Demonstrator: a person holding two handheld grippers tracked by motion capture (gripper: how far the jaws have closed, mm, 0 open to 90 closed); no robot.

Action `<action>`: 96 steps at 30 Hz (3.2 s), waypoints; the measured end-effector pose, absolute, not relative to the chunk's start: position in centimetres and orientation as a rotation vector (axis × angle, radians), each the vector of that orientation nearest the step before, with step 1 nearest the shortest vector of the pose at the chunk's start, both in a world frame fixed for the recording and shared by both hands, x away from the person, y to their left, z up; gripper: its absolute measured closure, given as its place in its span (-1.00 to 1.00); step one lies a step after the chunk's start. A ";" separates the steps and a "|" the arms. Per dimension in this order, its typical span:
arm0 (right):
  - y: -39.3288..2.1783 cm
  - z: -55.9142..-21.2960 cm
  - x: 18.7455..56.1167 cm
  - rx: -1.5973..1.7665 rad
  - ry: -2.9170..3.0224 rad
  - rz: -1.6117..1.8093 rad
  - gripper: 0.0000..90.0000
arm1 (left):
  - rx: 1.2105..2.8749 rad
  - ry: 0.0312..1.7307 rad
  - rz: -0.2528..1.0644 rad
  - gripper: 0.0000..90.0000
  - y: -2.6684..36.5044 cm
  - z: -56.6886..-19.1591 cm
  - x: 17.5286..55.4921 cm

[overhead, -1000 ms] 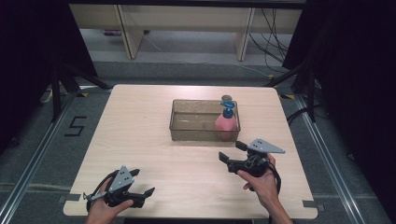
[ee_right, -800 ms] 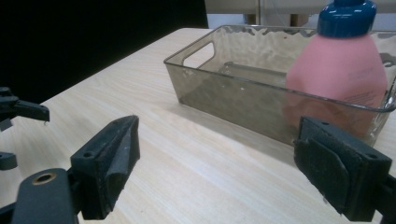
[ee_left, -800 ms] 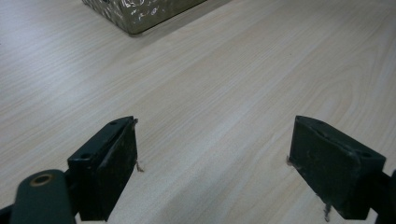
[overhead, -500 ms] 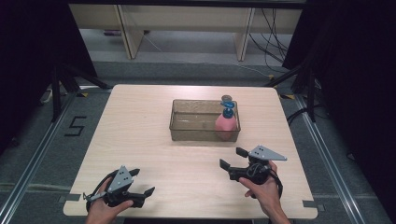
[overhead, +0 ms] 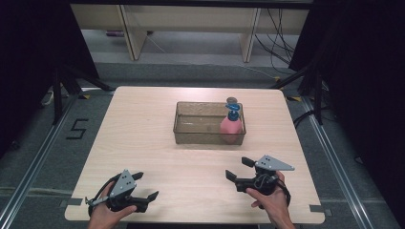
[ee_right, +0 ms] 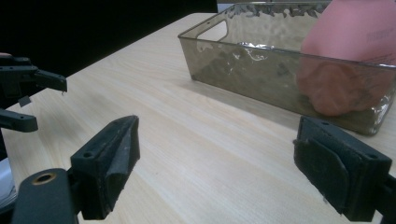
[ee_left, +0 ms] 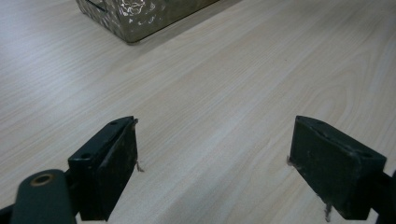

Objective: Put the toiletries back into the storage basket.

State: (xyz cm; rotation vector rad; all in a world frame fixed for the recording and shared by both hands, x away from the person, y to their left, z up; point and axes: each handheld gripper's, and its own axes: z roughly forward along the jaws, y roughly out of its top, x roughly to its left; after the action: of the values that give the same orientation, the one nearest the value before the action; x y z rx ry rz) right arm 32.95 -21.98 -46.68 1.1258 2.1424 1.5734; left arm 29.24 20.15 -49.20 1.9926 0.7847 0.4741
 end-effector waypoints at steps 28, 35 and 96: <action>-23.3 -47.5 30.5 1.159 2.175 1.506 -0.65 | 1.997 0.786 0.484 -0.67 20.1 -49.2 29.2; -23.6 -47.7 30.0 1.161 2.175 1.500 -0.65 | 1.999 0.790 0.485 -0.67 20.1 -49.2 29.2; -23.8 -48.8 26.8 1.204 2.301 1.443 -0.65 | 2.004 0.786 0.474 -0.67 19.9 -49.5 29.2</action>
State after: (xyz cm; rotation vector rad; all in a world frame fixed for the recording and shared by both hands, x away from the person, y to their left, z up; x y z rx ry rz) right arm 26.75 -23.78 -48.85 1.2037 2.3010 1.4428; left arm 29.19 19.91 -49.46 2.0044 0.7856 0.4741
